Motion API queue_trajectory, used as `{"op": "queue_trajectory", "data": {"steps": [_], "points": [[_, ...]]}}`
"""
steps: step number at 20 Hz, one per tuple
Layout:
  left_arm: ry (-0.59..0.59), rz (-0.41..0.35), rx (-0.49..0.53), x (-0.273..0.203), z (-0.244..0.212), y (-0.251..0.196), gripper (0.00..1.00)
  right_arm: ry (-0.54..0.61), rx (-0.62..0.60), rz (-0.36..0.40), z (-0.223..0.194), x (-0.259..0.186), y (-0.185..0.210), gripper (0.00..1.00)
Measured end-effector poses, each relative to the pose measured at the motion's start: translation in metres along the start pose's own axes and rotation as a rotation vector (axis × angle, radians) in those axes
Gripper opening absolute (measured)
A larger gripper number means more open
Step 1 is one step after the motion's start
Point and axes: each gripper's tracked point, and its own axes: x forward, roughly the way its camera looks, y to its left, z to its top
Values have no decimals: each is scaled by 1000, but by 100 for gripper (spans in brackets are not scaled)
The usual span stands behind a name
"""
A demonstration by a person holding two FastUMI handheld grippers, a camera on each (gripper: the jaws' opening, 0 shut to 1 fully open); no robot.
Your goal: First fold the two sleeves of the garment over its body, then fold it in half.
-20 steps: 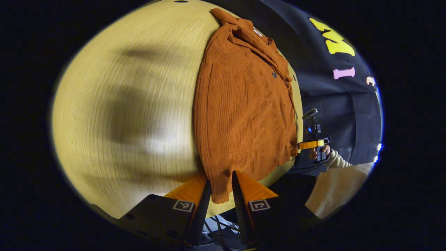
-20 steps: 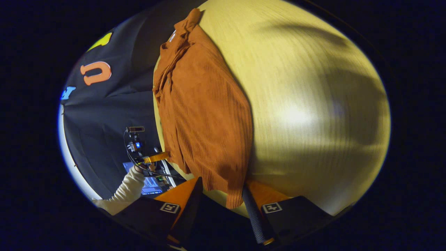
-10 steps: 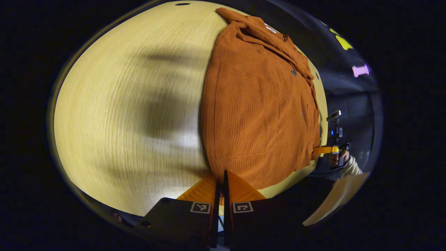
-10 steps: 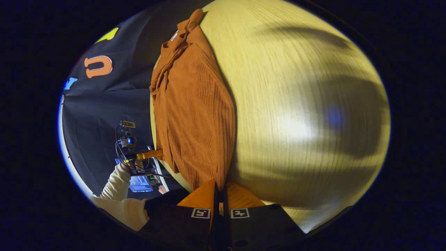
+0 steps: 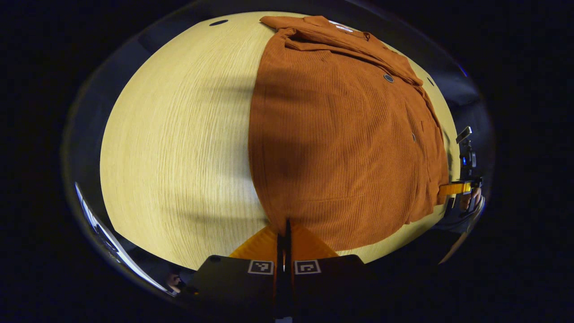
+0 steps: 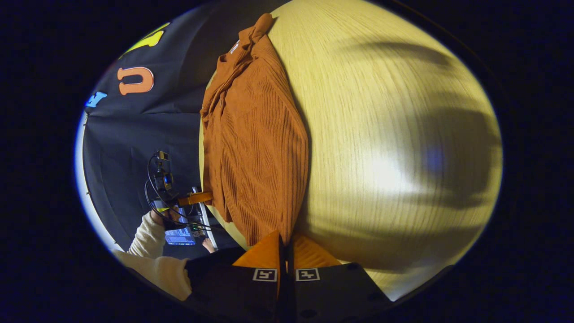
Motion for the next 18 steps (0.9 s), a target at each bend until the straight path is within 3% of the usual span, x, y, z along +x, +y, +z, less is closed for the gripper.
{"op": "queue_trajectory", "data": {"steps": [3,10,18], "points": [[-54,-63,-76,-17,3,-12,3,-46,-80,30,-4,-25,23,0],[-169,-361,-187,-94,49,-61,3,-94,-150,138,28,-78,100,0],[-300,-303,126,-175,144,-80,3,-182,-251,248,121,-115,209,0]]}}
